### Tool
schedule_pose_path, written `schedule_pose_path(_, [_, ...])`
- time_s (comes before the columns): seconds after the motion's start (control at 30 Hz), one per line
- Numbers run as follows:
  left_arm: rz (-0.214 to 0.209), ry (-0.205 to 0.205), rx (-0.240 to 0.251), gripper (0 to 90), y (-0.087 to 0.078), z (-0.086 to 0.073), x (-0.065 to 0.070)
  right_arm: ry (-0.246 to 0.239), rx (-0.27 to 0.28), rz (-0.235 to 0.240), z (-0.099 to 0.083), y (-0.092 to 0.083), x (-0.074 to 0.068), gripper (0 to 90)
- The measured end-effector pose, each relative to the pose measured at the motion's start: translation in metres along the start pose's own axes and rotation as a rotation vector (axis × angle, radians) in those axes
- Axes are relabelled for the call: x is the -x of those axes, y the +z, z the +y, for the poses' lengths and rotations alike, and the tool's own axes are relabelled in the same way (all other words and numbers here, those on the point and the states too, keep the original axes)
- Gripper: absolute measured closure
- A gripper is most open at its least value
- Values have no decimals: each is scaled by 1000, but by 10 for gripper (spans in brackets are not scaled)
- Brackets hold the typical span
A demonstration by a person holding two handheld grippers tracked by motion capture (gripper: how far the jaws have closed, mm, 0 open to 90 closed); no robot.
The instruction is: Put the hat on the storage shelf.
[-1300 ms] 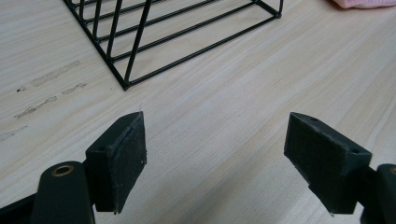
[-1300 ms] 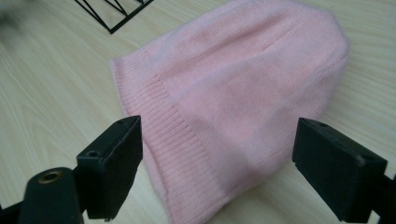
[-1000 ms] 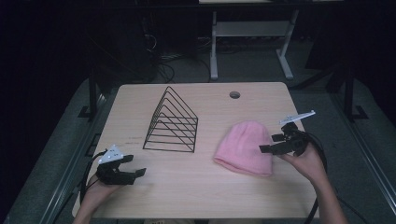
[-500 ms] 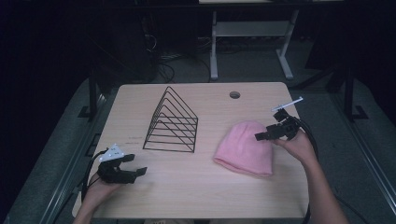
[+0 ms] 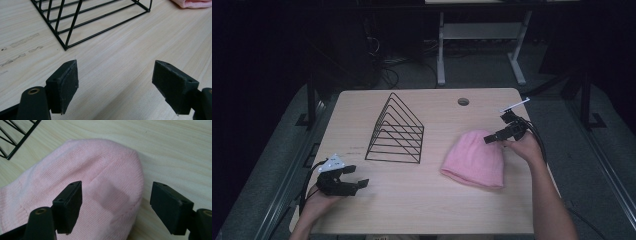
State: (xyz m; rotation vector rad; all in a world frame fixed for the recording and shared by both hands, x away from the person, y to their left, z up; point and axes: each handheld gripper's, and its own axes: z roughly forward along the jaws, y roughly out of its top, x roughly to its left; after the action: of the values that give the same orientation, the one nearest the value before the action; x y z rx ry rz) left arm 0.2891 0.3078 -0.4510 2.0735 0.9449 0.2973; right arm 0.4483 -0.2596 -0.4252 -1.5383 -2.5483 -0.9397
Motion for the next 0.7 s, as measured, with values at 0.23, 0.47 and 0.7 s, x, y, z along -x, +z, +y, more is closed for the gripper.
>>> schedule_pose_path(0.23, [2, -9, 0, 209, 0, -1, 0, 41, -48, 9, 0, 13, 11, 294])
schedule_pose_path(0.47, [5, -8, 1, 209, -1, -1, -1, 68, -61, 50, -2, 18, 14, 377])
schedule_pose_path(0.7, [4, -11, -1, 209, 0, -1, -1, 66, -58, 69, -1, 20, 15, 434])
